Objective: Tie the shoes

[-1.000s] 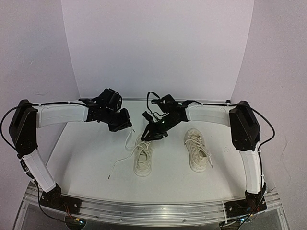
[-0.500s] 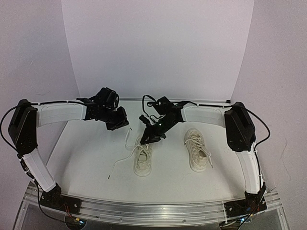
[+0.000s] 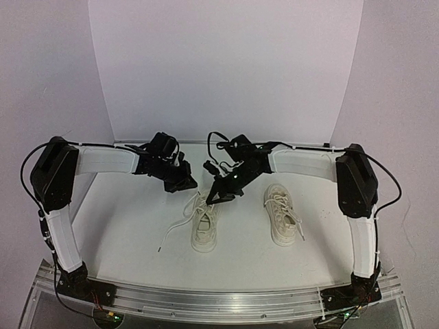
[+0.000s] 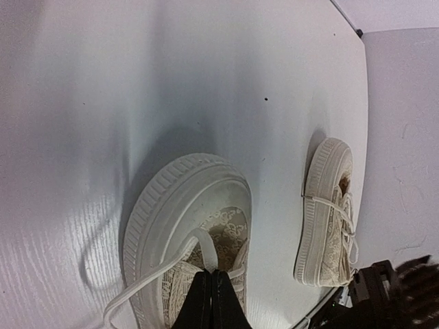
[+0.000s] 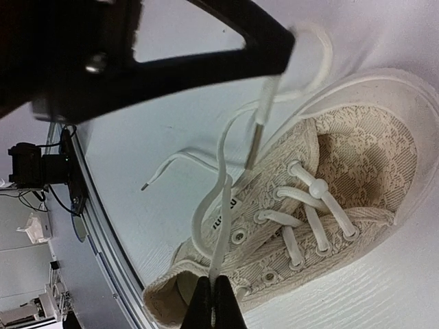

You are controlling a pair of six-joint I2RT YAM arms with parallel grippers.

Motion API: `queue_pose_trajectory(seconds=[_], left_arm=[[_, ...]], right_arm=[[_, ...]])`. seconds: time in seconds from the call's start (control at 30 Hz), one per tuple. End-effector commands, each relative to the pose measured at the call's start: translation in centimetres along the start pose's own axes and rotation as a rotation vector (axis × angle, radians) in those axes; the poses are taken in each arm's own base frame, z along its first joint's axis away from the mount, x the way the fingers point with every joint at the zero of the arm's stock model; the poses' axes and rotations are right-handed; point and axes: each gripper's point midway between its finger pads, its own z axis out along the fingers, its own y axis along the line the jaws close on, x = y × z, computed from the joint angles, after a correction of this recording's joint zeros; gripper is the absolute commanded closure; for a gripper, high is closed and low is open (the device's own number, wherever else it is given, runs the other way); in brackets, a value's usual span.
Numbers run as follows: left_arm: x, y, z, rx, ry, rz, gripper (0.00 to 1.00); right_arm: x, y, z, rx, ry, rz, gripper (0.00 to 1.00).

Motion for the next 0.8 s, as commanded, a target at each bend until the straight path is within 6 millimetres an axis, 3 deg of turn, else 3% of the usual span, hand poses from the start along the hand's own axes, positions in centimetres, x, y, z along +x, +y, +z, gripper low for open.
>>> queue_pose_trajectory(seconds=[0.0, 0.17, 0.33, 0.77], left_arm=[[-0.7, -3.5, 0.4, 0.15, 0.026, 0.055, 1.0], [0.1, -3.9, 1.2, 0.198, 0.065, 0.051, 1.0], [3.2, -4.6, 1.8, 0.26, 0.183, 0.083, 1.0], [9.1, -5.5, -2.1, 0.384, 0.386, 0.156, 1.0]], right_arm=[[-1.8, 2.3, -2.8, -0.01, -0.103, -0.076, 1.0], [-1.8, 2.5, -3.0, -0.014, -0.116, -0.081, 1.0], [-1.7, 2.3, -3.3, -0.006, -0.125, -0.083, 1.0], [-2.1, 1.8, -3.9, -0.013, -0.146, -0.067, 1.0]])
